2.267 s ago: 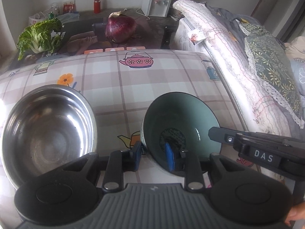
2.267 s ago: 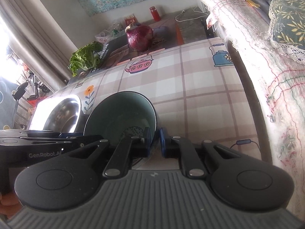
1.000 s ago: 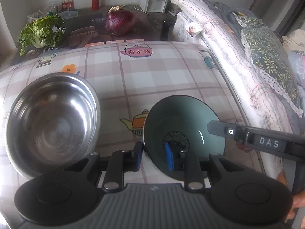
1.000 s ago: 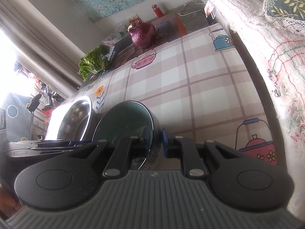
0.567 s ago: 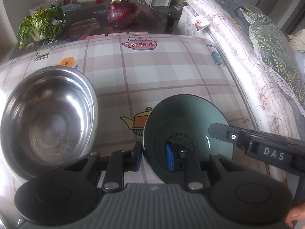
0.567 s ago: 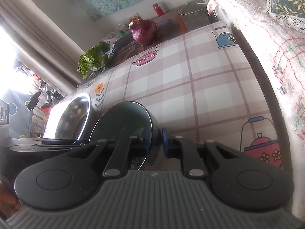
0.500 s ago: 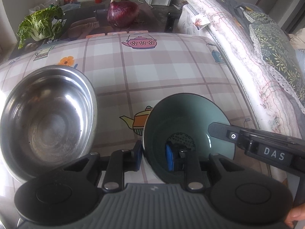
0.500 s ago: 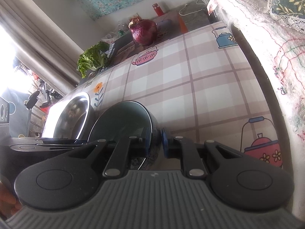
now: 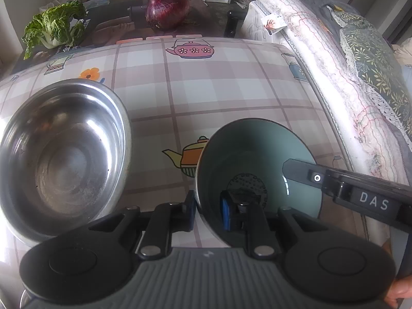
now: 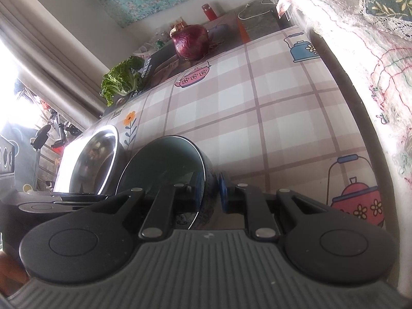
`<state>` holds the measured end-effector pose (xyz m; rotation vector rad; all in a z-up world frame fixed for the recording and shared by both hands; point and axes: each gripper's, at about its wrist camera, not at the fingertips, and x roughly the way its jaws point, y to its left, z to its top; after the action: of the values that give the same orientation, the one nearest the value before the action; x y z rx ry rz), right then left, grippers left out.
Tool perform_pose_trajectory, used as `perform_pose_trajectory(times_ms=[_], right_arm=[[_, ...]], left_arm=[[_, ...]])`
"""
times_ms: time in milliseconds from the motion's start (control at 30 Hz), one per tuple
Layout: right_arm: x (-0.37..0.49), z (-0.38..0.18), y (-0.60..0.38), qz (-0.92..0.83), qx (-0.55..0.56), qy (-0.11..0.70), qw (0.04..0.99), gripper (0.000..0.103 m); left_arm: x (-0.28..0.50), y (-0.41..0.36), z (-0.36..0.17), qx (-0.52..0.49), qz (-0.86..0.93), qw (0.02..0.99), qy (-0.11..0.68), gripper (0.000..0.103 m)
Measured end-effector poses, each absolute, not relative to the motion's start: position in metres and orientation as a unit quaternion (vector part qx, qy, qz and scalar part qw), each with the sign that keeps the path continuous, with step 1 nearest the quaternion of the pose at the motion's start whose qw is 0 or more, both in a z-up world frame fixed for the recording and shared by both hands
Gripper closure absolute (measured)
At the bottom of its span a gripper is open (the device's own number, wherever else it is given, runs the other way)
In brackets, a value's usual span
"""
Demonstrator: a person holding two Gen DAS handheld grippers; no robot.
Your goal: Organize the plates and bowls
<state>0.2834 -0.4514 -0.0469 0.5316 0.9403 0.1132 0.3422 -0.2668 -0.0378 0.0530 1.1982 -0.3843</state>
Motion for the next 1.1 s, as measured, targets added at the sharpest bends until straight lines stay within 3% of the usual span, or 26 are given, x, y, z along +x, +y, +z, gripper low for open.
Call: perform_pose_trajectory(times_ms=[1100], right_arm=[[0.280, -0.043, -0.440, 0.032, 0.239, 0.450, 0.860, 0.086]], left_arm=[[0.343, -0.262, -0.040, 0.012, -0.189, 0.802, 0.566, 0.083]])
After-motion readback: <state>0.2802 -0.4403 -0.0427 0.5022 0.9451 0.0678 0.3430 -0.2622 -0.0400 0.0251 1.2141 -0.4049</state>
